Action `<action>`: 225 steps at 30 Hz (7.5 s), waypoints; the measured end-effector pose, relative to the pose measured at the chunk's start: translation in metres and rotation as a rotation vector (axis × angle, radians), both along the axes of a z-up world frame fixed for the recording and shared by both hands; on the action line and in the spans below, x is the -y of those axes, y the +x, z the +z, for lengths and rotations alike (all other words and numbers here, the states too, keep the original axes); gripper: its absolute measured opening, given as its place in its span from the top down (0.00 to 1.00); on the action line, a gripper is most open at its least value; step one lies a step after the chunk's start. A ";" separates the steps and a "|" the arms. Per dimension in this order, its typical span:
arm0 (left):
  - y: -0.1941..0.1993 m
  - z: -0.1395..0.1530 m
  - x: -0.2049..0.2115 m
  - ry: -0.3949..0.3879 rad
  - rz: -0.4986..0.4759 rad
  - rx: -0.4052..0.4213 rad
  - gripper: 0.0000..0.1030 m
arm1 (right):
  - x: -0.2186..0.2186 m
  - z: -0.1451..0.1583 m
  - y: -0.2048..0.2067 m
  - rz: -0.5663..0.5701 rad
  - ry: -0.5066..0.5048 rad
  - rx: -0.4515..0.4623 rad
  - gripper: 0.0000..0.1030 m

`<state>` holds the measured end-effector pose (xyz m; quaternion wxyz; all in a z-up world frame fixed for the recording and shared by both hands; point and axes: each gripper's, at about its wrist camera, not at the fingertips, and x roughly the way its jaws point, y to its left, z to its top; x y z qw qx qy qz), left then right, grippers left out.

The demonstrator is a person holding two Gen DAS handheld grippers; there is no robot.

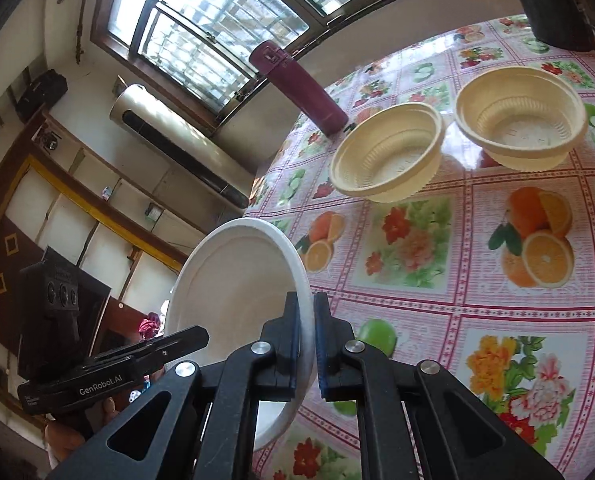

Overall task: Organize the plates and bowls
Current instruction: 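Carry the white bowl onto the red plate stack and lower it, then open the left gripper and pull back from the stack, then move the left gripper toward the two cream plastic bowls, then position the left gripper on the cream bowl rim and close it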

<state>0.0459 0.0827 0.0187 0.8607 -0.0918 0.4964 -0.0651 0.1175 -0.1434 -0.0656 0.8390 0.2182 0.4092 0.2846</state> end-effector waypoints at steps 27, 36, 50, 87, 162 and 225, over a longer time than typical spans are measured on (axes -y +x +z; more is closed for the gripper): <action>-0.073 -0.046 -0.141 -0.038 0.158 -0.079 0.83 | -0.174 -0.032 -0.035 0.249 -0.245 -0.027 0.89; -0.092 -0.018 -0.156 0.029 0.233 0.034 0.43 | -0.154 -0.011 -0.044 0.218 -0.248 0.067 0.67; -0.054 0.009 -0.064 0.070 0.079 0.120 0.27 | -0.041 -0.032 -0.004 -0.061 -0.151 0.078 0.53; 0.148 0.008 0.159 0.199 -0.122 -0.028 0.27 | 0.271 -0.059 0.099 -0.627 0.334 0.040 0.27; 0.211 -0.086 0.191 -0.310 -0.030 -0.178 0.27 | 0.229 -0.039 0.130 -0.471 0.200 0.050 0.27; 0.203 -0.078 0.194 -0.313 -0.008 -0.070 0.86 | 0.219 -0.057 0.134 -0.576 -0.005 -0.058 0.87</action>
